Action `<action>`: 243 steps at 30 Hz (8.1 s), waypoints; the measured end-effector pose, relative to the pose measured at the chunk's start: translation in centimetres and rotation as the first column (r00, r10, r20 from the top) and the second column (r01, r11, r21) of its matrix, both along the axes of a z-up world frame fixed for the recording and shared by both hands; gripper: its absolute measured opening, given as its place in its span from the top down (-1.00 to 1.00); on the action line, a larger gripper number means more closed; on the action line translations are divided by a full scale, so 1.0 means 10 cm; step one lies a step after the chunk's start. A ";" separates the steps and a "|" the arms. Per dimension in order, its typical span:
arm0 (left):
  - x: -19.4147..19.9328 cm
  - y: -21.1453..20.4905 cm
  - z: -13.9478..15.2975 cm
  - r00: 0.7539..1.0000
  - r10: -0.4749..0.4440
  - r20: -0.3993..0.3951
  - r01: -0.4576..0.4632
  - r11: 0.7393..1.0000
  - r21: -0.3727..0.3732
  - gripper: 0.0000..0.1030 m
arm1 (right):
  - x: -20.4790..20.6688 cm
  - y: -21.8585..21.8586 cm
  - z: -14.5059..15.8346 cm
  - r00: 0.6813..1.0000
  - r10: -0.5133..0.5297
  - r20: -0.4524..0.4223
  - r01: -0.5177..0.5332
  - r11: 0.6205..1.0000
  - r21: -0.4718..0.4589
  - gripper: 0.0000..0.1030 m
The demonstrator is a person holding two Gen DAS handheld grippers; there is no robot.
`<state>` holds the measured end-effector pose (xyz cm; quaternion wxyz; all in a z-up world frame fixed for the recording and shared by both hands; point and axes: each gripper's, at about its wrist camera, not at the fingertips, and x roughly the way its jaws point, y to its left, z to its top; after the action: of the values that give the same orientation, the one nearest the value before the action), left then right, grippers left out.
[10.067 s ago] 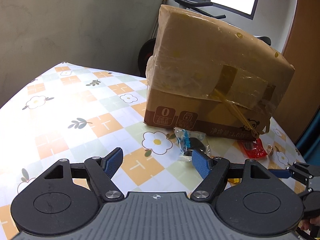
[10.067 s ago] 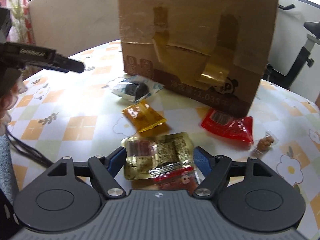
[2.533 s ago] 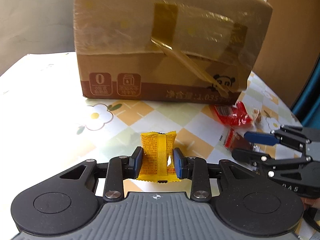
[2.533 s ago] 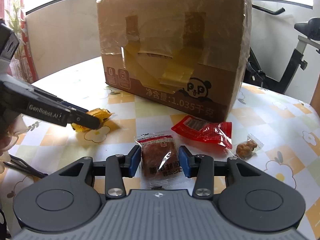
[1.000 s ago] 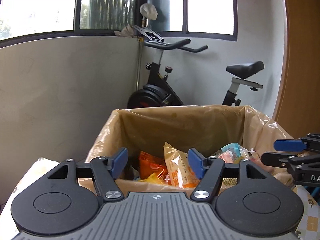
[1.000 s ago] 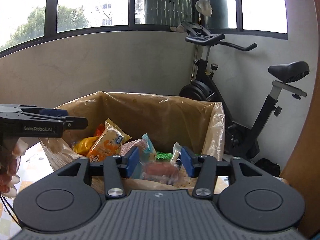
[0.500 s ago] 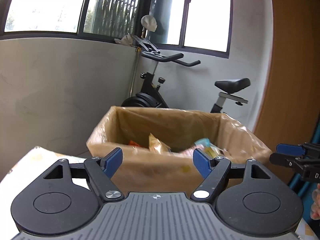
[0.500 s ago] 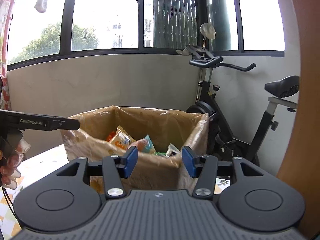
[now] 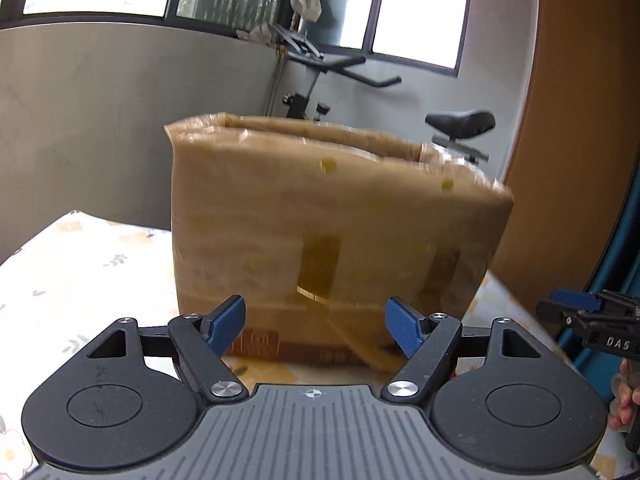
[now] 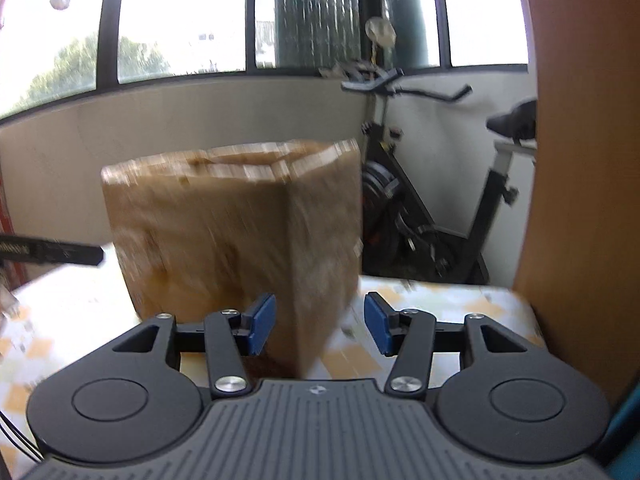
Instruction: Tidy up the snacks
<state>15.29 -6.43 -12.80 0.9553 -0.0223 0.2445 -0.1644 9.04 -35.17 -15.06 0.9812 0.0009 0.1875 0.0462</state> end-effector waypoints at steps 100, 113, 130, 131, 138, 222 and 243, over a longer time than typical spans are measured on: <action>0.28 -1.37 -1.25 0.960 -0.110 -0.258 0.143 0.983 0.116 -0.05 | 0.40 -0.35 -0.91 0.979 -0.041 -0.200 0.089 0.967 0.239 0.67; 0.18 -1.27 -1.23 0.968 -0.093 -0.235 0.130 0.980 0.148 -0.41 | 0.43 -0.28 -0.91 0.978 -0.023 -0.208 0.066 0.977 0.202 0.67; 0.15 -1.33 -1.28 0.961 -0.149 -0.232 0.189 0.969 0.160 0.04 | 0.45 -0.32 -0.93 0.977 -0.019 -0.213 0.070 0.969 0.235 0.67; 0.15 -1.33 -1.28 0.961 -0.157 -0.229 0.196 0.968 0.159 0.11 | 0.46 -0.32 -0.93 0.977 -0.019 -0.213 0.070 0.969 0.236 0.67; 0.13 -1.34 -1.25 0.958 -0.176 -0.225 0.213 0.966 0.148 0.23 | 0.46 -0.31 -0.93 0.977 -0.020 -0.213 0.071 0.969 0.236 0.67; 1.22 0.19 0.73 0.997 0.012 0.071 -0.013 1.000 0.013 -0.49 | 1.64 1.01 0.77 0.990 -0.036 -0.136 0.034 0.999 -0.016 0.31; 0.73 0.32 1.33 0.983 0.072 0.168 -0.085 0.994 0.071 -0.90 | 1.07 1.17 1.43 0.990 -0.142 -0.012 0.143 0.989 0.042 -0.99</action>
<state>22.55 -3.22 0.52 0.9782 0.0188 0.1696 -0.1185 19.76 -23.49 -0.74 0.9809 0.0357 0.1902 -0.0201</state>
